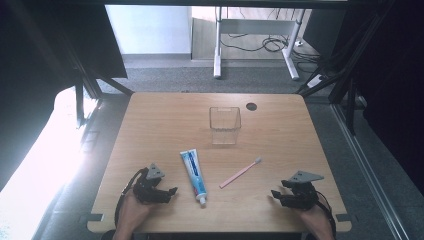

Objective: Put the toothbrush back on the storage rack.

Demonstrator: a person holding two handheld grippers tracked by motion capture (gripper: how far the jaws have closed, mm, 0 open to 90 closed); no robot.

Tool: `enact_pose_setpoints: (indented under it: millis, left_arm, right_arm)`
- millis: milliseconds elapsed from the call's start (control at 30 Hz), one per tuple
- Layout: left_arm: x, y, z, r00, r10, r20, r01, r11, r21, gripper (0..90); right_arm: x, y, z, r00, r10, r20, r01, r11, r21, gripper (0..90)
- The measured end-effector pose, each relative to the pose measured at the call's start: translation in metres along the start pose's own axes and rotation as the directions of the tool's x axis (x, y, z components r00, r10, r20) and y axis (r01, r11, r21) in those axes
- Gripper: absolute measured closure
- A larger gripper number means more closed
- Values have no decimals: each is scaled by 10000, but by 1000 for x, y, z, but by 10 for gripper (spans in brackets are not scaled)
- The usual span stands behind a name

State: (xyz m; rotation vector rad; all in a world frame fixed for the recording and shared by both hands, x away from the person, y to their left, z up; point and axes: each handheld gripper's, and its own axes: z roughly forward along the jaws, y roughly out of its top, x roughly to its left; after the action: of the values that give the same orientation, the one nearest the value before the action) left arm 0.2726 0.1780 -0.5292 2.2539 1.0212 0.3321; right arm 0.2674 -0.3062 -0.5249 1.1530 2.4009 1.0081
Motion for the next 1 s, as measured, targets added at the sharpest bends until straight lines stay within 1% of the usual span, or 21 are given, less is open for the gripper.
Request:
enact_pose_setpoints:
  millis: [100,133,267,400,467,567,667,700,733,767,800,833,867,900,967,1000]
  left_arm:
    - [-1,0,1,10000,66,-32,-66,10000,62,201]
    - [-2,0,1,10000,82,-45,-81,9999,99,198]
    - [-1,0,0,9999,92,-90,-92,10000,12,197]
    - [0,0,0,9998,94,-155,-93,9999,43,213]
    - [0,-1,1,9999,130,-47,-130,9998,121,227]
    - [-1,-2,1,9998,188,-52,-187,9997,161,227]
    - [-2,-1,1,9997,215,-62,-214,9996,157,228]
    - [-2,-1,1,9997,220,-67,-219,9997,148,228]
    - [-2,-1,1,9997,224,-65,-223,9997,138,230]
    - [-2,-1,1,9997,234,-68,-233,9996,139,231]
    - [-2,-1,1,9997,237,-72,-236,9996,152,231]
    - [-2,-1,2,9997,239,-86,-238,9996,148,231]
    - [-2,-1,2,9997,239,-86,-238,9996,148,231]
    - [-2,-1,2,9997,240,-83,-239,9996,152,231]
    - [-2,-1,1,9998,217,-47,-216,9996,180,240]
    - [-2,-1,1,9998,217,-47,-216,9996,180,241]
  right_arm:
    - [-2,-2,0,10000,-44,-88,44,10000,-22,365]
    - [-3,-2,0,9999,-142,32,142,9999,-72,343]
    - [-3,-1,-2,9999,-116,44,117,9997,-203,338]
    - [-2,-1,0,9999,-103,-23,103,9999,-80,340]
    - [-2,0,1,10000,-26,-39,26,10000,-13,345]
    - [-1,1,1,10000,17,-85,-17,10000,-10,353]
    - [2,3,1,9996,26,-266,-25,10000,31,387]
    - [2,4,1,9995,76,-313,-75,10000,31,408]
    - [3,5,0,9984,225,-524,-221,9997,74,436]
    - [4,6,0,9978,300,-584,-297,9995,65,467]
    - [4,6,0,9978,300,-584,-297,9995,65,467]
    - [5,7,-1,9963,433,-736,-425,9990,133,516]
    - [5,8,-1,9963,463,-722,-452,9988,162,546]
    - [5,8,-1,9963,463,-722,-452,9988,162,546]
    - [7,10,0,9962,458,-742,-440,9987,253,631]
    - [7,10,0,9962,458,-742,-440,9987,253,631]
